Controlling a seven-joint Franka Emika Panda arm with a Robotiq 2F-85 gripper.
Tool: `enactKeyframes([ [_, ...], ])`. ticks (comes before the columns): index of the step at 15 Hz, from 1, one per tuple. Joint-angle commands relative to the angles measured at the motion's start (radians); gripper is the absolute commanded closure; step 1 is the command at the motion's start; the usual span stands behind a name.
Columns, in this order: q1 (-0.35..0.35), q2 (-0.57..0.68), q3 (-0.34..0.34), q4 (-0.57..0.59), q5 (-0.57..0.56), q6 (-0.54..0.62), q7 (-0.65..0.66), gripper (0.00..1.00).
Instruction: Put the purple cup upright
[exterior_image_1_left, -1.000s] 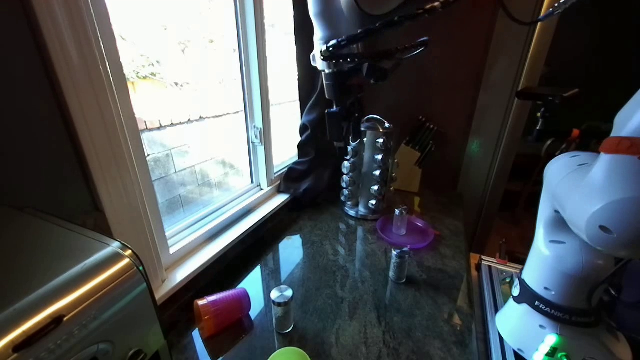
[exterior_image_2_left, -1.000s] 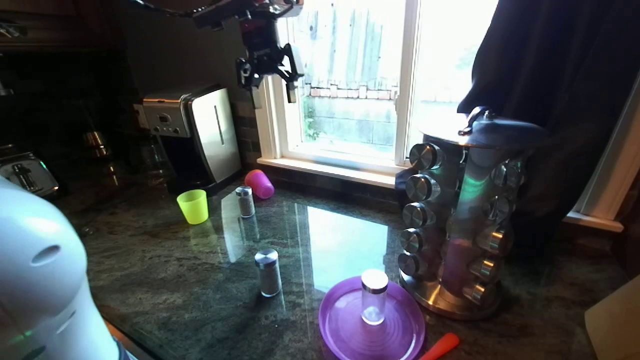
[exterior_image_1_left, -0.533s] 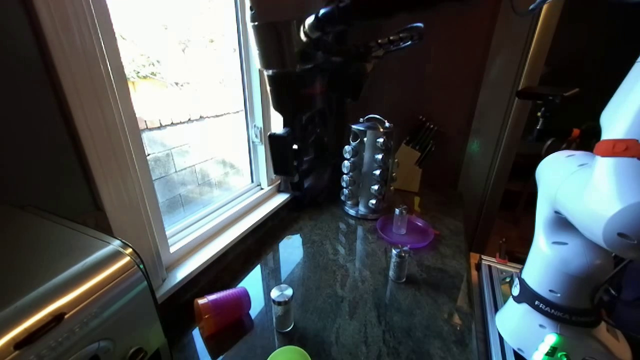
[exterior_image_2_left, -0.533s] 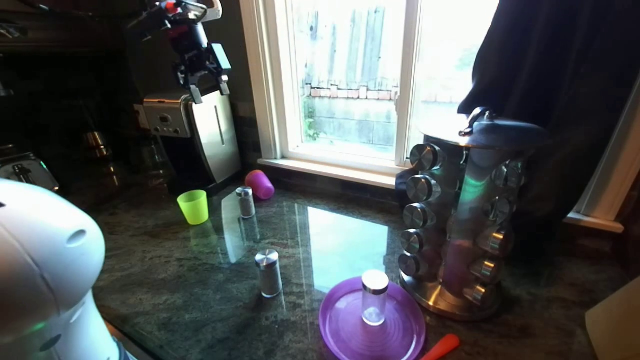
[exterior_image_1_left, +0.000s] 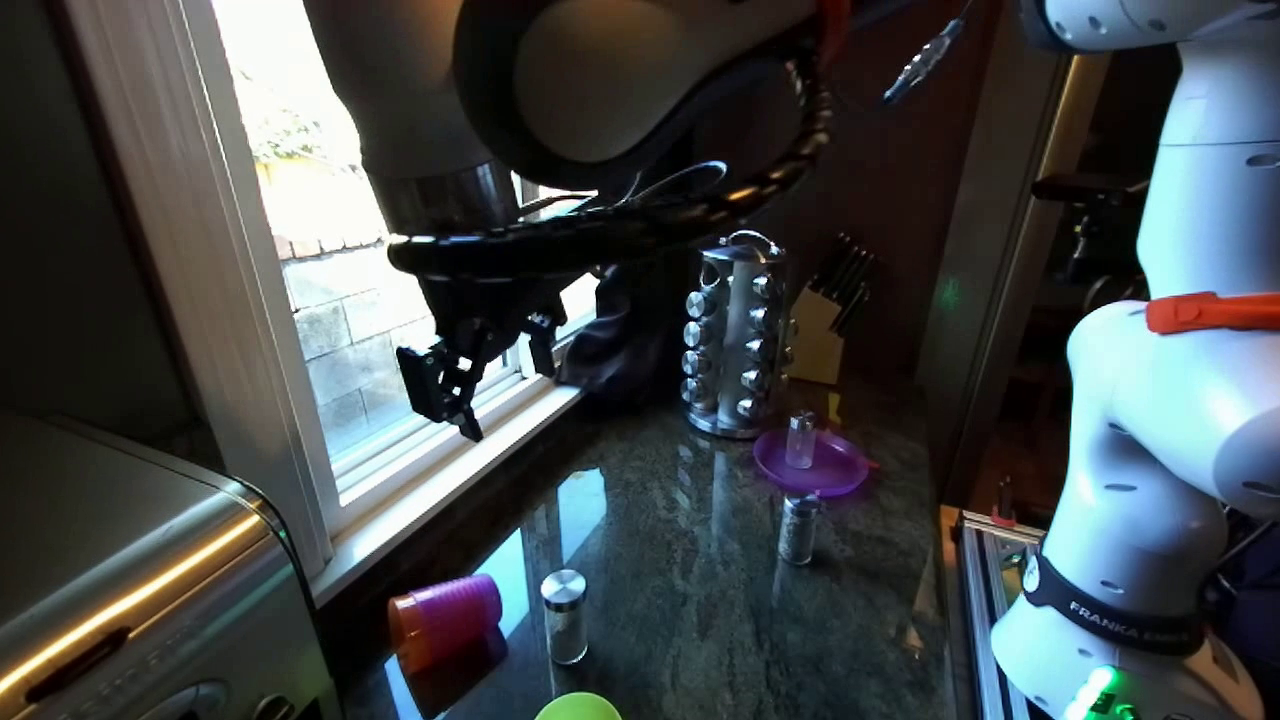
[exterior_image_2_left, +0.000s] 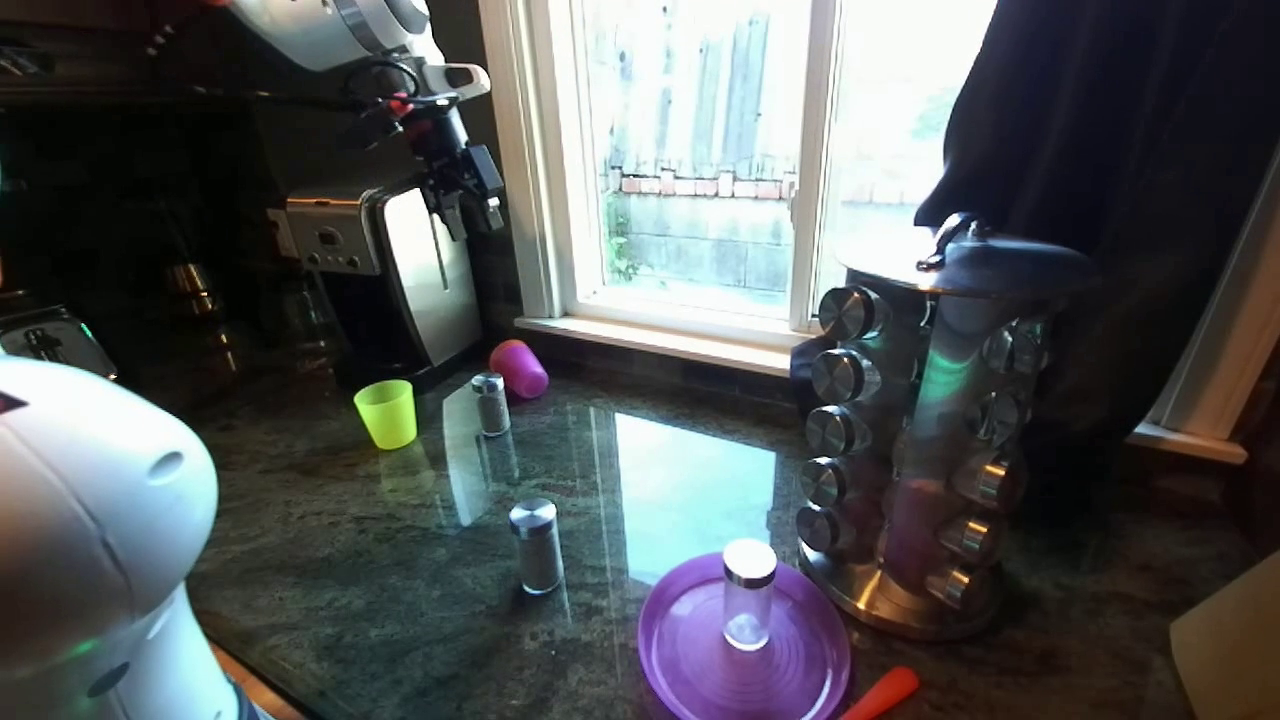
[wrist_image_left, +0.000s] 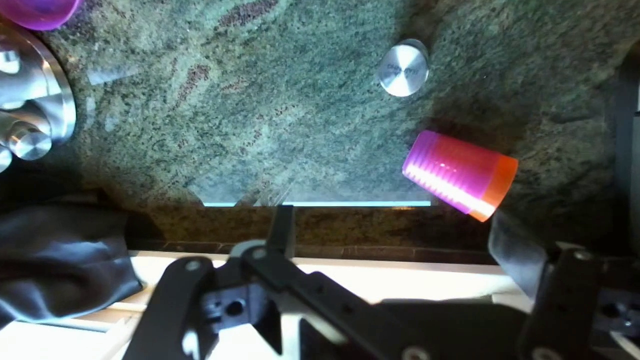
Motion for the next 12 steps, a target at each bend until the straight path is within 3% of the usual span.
enactKeyframes([
  [1, 0.045, 0.024, -0.054, 0.022, 0.006, -0.003, -0.01, 0.0],
  [5, 0.055, 0.051, -0.058, 0.046, 0.007, -0.005, -0.014, 0.0],
  [6, 0.053, 0.079, -0.055, 0.063, 0.079, 0.016, -0.044, 0.0],
  [8, 0.068, 0.128, -0.076, 0.075, 0.099, 0.093, 0.005, 0.0],
  [12, 0.067, 0.19, -0.108, 0.067, 0.237, 0.287, -0.023, 0.0],
])
